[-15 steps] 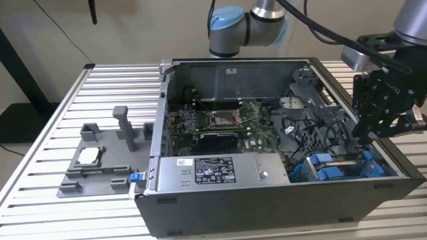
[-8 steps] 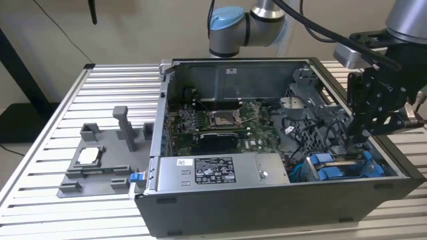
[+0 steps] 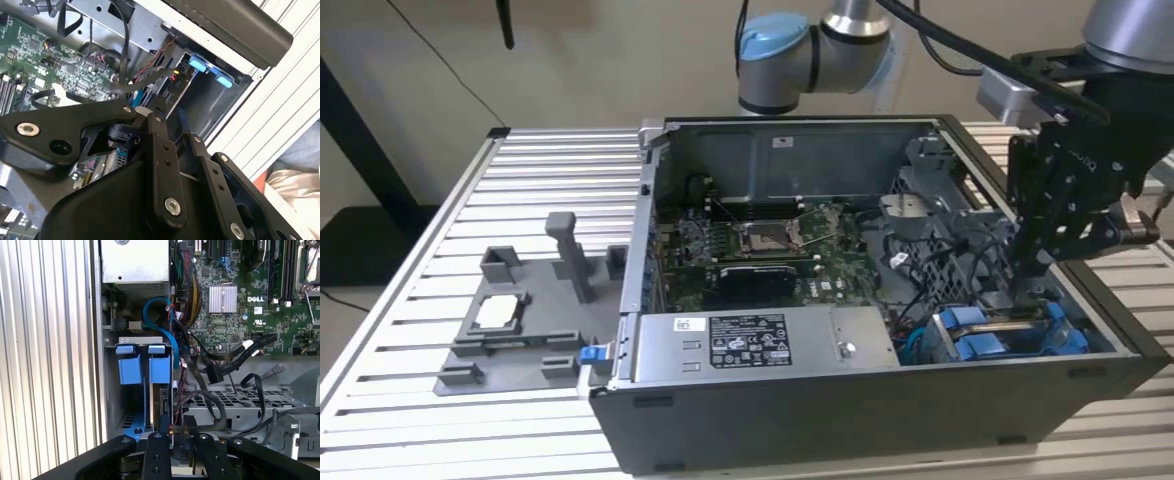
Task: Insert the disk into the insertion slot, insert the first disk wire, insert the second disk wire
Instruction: 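Insert the second disk wire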
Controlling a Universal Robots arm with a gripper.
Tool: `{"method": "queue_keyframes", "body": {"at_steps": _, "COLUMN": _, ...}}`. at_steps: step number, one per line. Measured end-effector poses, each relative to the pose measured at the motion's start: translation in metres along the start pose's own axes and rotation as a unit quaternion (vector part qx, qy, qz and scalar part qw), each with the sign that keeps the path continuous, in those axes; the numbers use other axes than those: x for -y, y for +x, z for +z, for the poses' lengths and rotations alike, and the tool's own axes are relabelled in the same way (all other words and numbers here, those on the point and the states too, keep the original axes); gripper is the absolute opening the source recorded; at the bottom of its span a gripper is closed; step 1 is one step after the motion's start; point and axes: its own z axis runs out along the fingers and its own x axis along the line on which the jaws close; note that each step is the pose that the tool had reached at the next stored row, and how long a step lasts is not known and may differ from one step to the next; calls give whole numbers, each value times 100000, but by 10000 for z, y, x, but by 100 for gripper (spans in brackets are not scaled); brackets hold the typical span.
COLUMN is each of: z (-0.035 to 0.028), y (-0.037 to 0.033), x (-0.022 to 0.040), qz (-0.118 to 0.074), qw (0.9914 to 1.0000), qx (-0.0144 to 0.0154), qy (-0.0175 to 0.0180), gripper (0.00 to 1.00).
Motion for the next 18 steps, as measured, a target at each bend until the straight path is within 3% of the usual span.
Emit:
{"method": "queue_keyframes", "body": {"at_steps": 4, "z": -53, "y": -17, "x": -24, "qz": 4, "qw": 100000, "qx": 126, "qy": -3, "gripper": 26}}
{"method": "queue_keyframes", "body": {"at_steps": 10, "z": -74, "y": -87, "x": -63, "qz": 8, "qw": 100000, "qx": 125, "qy": 79, "gripper": 26}}
{"method": "queue_keyframes", "body": {"at_steps": 16, "z": -81, "y": -272, "x": -103, "qz": 10, "qw": 100000, "qx": 116, "qy": 230, "gripper": 26}}
{"method": "queue_keyframes", "body": {"at_steps": 18, "z": -84, "y": -320, "x": -127, "qz": -43, "qw": 100000, "qx": -69, "qy": 288, "gripper": 26}}
